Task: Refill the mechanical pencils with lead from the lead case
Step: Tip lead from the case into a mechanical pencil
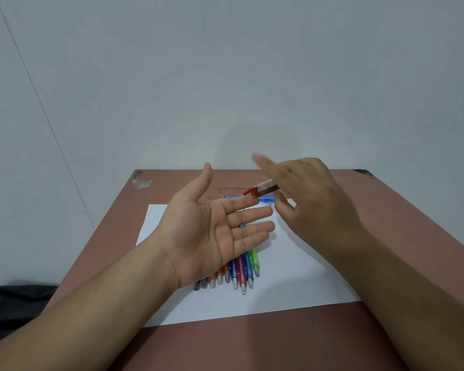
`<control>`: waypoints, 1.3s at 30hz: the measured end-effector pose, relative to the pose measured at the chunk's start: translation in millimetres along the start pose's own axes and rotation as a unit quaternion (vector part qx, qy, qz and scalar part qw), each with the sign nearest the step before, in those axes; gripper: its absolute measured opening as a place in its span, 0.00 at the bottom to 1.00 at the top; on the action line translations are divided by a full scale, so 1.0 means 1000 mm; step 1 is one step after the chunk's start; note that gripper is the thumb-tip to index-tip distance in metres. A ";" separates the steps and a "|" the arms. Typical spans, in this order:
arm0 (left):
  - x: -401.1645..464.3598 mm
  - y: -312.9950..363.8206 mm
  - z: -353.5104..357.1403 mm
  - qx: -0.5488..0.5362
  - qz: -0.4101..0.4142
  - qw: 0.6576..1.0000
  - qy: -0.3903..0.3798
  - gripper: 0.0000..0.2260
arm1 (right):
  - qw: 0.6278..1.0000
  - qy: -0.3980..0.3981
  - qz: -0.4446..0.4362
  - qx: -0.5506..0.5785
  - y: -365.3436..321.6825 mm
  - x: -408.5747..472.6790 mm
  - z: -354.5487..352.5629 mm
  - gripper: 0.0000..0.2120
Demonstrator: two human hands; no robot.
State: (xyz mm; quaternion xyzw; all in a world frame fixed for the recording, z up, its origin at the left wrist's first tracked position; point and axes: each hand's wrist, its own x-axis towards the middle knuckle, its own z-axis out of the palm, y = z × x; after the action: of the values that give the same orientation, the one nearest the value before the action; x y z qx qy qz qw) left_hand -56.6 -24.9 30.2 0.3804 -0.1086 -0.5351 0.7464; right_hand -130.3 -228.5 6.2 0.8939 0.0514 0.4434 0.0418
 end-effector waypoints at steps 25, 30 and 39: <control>-0.002 0.001 0.001 0.001 0.000 1.000 0.006 0.41 | 1.000 0.006 -0.007 -0.006 0.000 0.001 -0.002 0.26; -0.003 0.002 0.001 0.001 0.005 1.000 0.002 0.40 | 1.000 0.004 0.004 -0.010 -0.001 0.002 -0.003 0.32; -0.003 0.002 0.000 -0.002 0.007 1.000 -0.005 0.41 | 0.999 -0.011 0.029 0.014 -0.004 0.001 -0.005 0.29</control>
State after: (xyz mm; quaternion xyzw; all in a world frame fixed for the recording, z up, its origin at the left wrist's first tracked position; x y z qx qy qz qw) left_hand -56.3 -22.1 31.6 0.3753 -0.1134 -0.5319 0.7505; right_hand -133.8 -223.9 9.8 0.9003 0.0313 0.4338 0.0166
